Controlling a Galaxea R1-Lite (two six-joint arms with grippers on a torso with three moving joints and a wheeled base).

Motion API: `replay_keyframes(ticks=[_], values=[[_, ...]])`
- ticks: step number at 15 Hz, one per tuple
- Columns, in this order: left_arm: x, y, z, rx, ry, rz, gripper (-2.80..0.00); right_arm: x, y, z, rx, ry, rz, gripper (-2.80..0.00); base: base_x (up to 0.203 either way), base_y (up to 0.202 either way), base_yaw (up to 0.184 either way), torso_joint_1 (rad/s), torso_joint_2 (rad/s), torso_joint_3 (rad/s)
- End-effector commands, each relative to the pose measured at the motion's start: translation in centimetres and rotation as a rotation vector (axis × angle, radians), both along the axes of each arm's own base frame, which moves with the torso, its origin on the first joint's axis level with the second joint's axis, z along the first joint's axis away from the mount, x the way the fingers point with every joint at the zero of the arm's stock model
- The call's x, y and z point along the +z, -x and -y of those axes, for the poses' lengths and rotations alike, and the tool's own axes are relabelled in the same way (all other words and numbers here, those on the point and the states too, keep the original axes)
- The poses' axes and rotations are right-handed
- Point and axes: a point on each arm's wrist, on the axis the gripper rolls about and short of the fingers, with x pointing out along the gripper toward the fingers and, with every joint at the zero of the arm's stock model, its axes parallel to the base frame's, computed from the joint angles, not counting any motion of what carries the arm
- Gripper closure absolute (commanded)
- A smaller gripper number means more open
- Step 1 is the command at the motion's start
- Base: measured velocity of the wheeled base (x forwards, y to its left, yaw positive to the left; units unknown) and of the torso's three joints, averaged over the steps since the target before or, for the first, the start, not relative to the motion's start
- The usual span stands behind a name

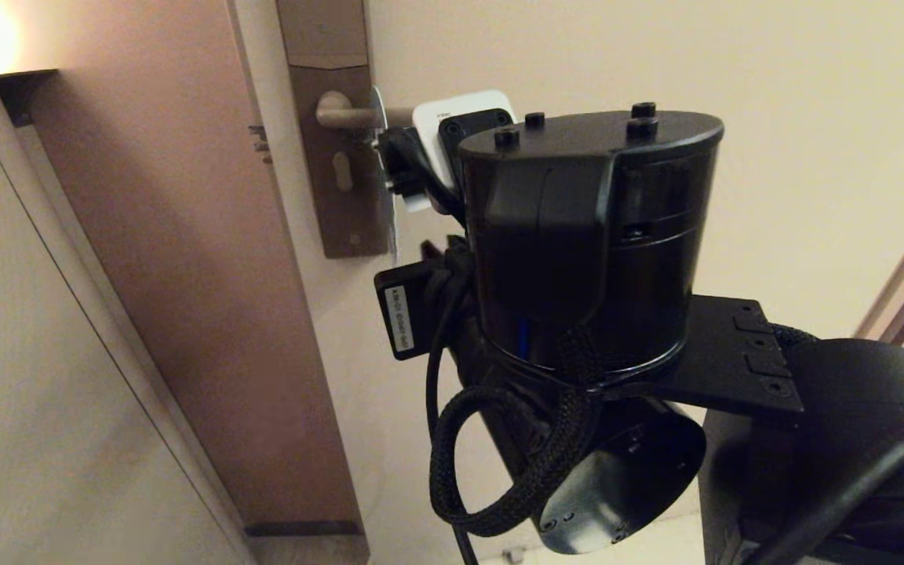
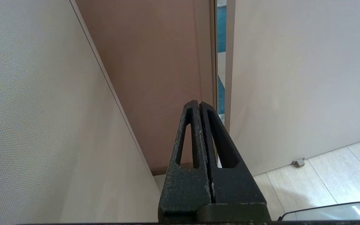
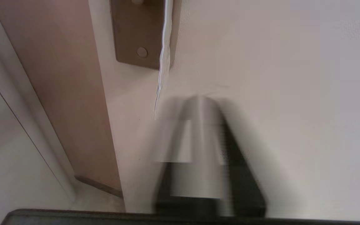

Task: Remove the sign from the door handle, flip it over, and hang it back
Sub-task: Hang the sign back with the other side facing out

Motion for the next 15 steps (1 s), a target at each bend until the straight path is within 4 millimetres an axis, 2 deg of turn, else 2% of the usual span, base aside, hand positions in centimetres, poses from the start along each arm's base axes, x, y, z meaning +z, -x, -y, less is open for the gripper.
replay_keyframes(ticks=[1,11,15], values=[[0.0,0.0,0.0,0.000,0.000,-0.002,0.00,-0.5,-0.4,-0.8,-0.005,0.008,-0.002,0.00,0.000,0.000,0.000,0.000,0.00,0.000],[0.0,0.0,0.0,0.000,0.000,-0.003,0.00,-2.4,-3.1,-4.8,-0.021,-0.038,0.030,0.00,0.000,0.000,0.000,0.000,0.00,0.000],[0.0,0.0,0.0,0.000,0.000,-0.002,0.00,-3.4,-4.2,-5.8,-0.032,-0.040,0.057,0.00,0.000,0.000,0.000,0.000,0.00,0.000]])
